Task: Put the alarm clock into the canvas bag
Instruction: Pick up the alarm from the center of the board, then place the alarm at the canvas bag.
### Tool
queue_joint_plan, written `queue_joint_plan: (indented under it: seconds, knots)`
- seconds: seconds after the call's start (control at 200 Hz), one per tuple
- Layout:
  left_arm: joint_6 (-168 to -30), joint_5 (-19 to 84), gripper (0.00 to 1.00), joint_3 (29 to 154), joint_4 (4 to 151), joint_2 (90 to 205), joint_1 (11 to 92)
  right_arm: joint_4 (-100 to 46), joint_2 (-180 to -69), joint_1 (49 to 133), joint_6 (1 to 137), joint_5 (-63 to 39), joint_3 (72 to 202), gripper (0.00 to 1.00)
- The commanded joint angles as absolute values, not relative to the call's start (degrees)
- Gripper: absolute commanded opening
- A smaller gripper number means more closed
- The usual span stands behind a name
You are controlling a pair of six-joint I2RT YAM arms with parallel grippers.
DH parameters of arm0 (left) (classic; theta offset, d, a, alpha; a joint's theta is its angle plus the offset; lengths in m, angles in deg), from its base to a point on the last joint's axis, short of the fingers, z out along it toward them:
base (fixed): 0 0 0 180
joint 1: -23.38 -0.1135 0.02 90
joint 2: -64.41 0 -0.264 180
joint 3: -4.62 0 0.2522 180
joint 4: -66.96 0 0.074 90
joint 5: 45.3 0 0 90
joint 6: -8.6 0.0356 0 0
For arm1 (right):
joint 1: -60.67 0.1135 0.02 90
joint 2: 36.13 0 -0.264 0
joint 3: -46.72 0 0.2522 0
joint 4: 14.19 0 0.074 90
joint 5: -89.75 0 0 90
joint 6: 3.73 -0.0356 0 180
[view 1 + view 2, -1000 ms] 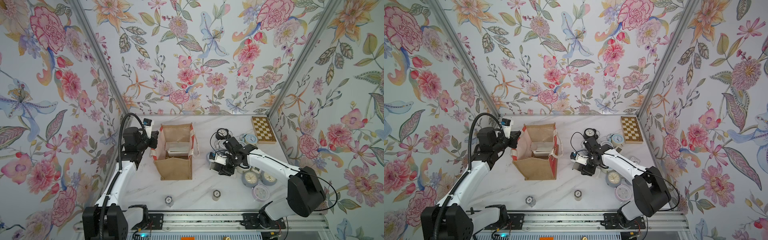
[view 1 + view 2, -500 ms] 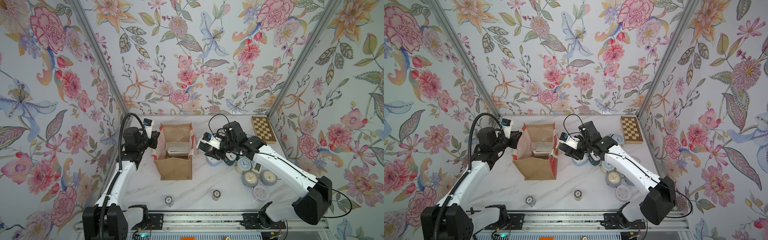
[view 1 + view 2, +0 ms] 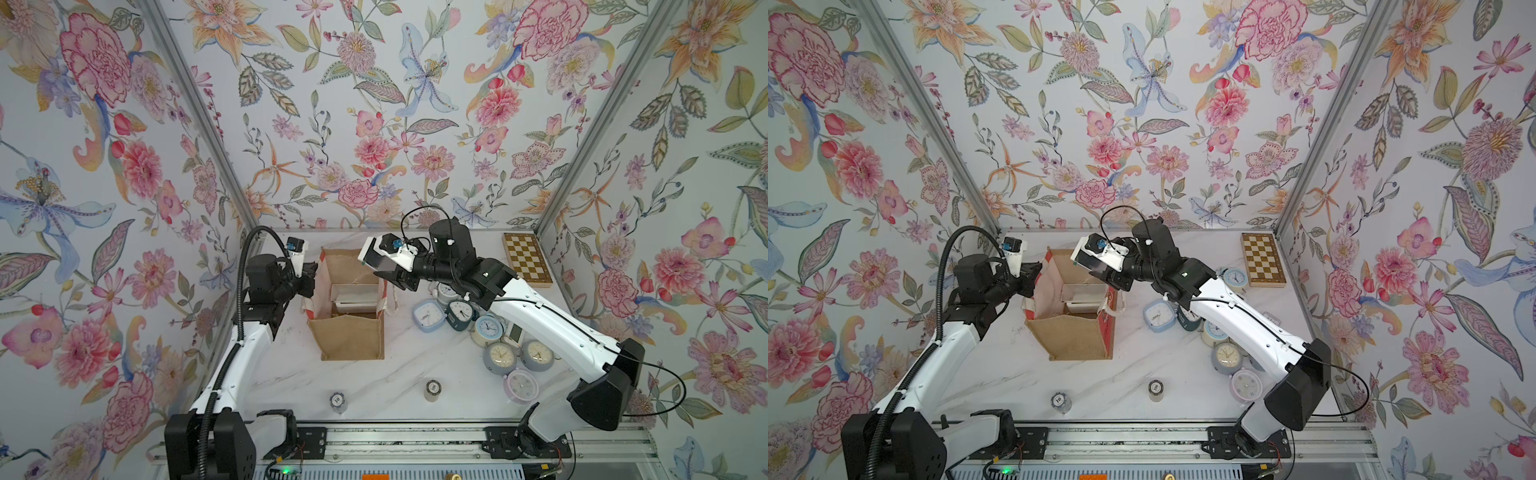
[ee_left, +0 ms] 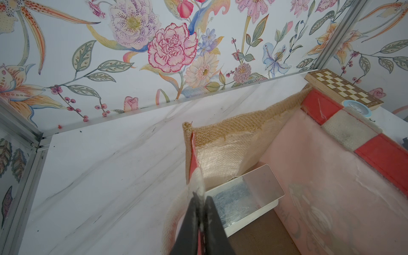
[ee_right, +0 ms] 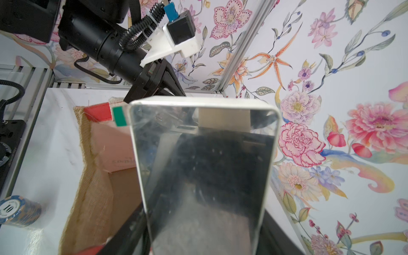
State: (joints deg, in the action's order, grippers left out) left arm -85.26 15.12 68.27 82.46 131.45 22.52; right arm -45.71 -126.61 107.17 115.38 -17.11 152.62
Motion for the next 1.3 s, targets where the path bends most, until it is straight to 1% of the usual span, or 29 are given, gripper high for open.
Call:
queue_joint_plan:
  seconds: [0.0, 0.14, 0.365, 0.705, 1.071, 1.296]
  knots:
    - [-85.02, 15.23, 0.08, 68.3, 82.7, 130.19, 22.28, -41.93, -130.23, 108.68, 116.69, -18.39, 157.35, 0.4]
    - [-84.74, 15.5, 0.06, 68.21, 82.58, 129.67, 22.22, -42.57, -135.73, 110.18, 119.89, -18.62, 162.18, 0.39]
    - [-84.74, 15.35, 0.05, 68.13, 82.5, 129.42, 22.34, -47.12, -144.66, 112.04, 126.06, -16.73, 170.26, 0.37]
    - [-84.92, 15.0, 0.04, 68.08, 82.32, 129.26, 22.25, -57.51, -156.35, 113.15, 132.86, -7.58, 177.89, 0.34]
    - [-84.78, 15.05, 0.04, 67.95, 82.26, 128.95, 22.24, -65.09, -164.83, 113.23, 133.56, 0.38, 182.18, 0.34]
    - [-84.74, 14.99, 0.04, 67.95, 82.32, 128.82, 22.29, -65.82, -169.35, 113.62, 131.31, 2.88, 184.27, 0.4]
